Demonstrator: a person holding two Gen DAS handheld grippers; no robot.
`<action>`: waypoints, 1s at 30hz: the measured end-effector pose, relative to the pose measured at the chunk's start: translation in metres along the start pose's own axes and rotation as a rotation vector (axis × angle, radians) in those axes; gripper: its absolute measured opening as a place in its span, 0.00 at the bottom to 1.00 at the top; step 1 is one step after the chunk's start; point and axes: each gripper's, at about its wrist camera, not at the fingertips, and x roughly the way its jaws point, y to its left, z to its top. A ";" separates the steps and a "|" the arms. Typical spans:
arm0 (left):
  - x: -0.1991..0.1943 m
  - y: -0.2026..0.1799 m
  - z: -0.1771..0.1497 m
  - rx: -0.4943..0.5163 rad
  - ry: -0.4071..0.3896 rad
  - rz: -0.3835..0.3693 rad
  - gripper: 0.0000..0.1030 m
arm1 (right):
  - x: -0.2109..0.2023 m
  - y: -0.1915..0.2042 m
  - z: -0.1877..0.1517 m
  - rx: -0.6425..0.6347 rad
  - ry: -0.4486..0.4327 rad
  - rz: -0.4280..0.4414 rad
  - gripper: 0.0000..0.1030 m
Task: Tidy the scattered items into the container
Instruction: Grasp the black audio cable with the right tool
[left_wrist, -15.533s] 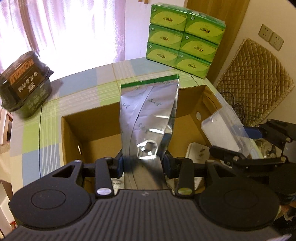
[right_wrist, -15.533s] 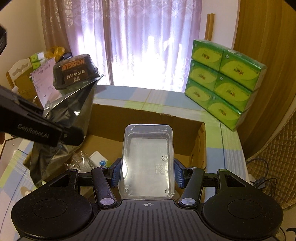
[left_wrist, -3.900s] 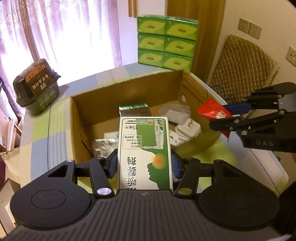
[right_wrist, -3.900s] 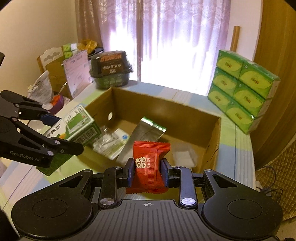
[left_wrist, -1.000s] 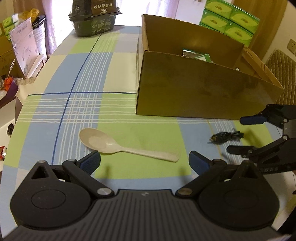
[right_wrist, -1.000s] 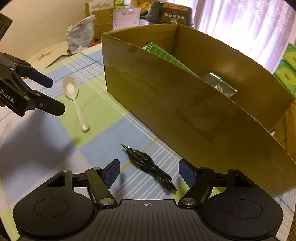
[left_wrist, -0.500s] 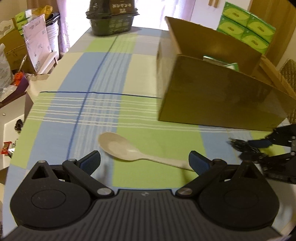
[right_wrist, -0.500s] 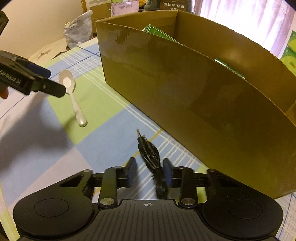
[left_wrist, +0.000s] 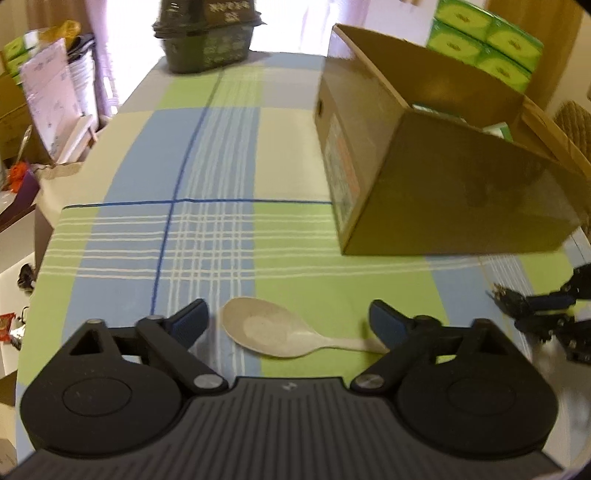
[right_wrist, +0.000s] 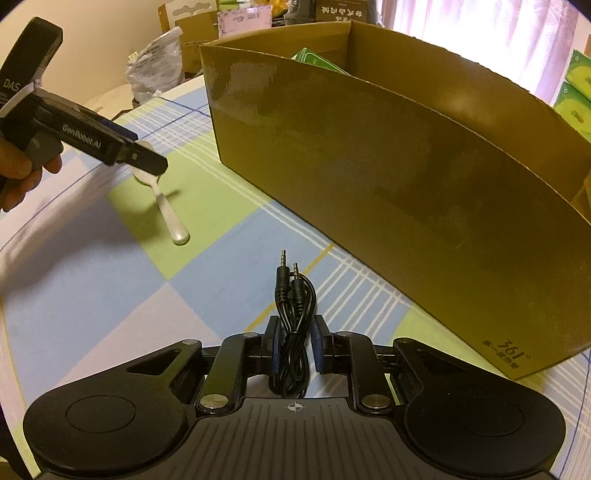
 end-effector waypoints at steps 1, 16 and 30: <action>-0.001 -0.002 -0.001 0.010 0.004 -0.004 0.76 | -0.001 0.000 -0.001 0.005 0.000 0.000 0.20; -0.026 -0.061 -0.033 0.138 0.125 -0.196 0.34 | -0.016 -0.005 -0.018 0.072 -0.002 -0.033 0.20; -0.018 -0.085 -0.034 0.479 0.078 -0.163 0.50 | -0.024 -0.009 -0.026 0.111 -0.008 -0.033 0.20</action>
